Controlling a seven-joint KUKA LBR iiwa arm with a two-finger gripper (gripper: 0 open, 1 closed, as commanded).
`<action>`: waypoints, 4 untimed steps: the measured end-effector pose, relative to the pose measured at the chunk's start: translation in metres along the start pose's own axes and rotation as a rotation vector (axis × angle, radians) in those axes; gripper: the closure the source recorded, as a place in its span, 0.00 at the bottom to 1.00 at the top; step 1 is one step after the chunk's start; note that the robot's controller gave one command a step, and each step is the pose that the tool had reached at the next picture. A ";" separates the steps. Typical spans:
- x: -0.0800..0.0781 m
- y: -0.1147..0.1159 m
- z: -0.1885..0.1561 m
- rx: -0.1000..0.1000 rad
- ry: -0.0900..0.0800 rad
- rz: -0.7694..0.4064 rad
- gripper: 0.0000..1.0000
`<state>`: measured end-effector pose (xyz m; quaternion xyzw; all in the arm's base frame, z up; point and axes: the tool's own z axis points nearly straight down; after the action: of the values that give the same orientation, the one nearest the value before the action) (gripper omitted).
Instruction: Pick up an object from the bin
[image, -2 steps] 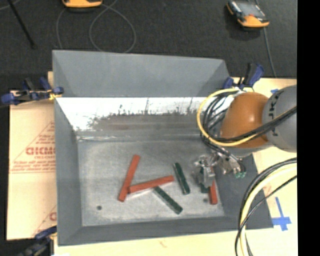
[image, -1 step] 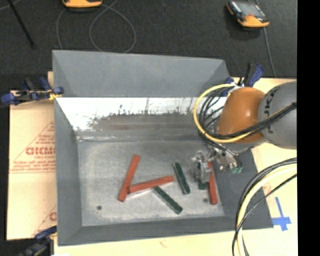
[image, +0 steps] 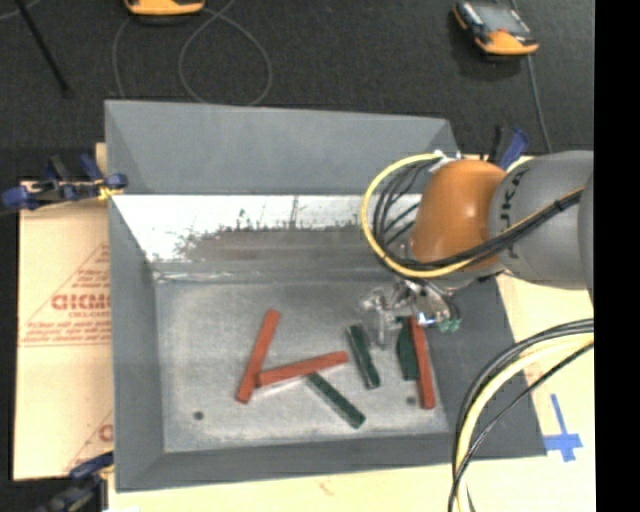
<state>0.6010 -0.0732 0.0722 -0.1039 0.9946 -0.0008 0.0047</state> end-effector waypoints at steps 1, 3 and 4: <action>0.002 -0.001 0.000 0.000 0.003 0.001 0.00; 0.020 0.067 -0.004 -0.002 0.005 -0.026 1.00; -0.006 0.046 -0.111 0.001 -0.004 0.024 1.00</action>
Offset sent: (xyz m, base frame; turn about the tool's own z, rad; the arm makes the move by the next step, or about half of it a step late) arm 0.0000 0.0000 0.0000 0.0000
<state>0.5968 -0.0269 0.1830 -0.0919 0.9957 -0.0012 0.0069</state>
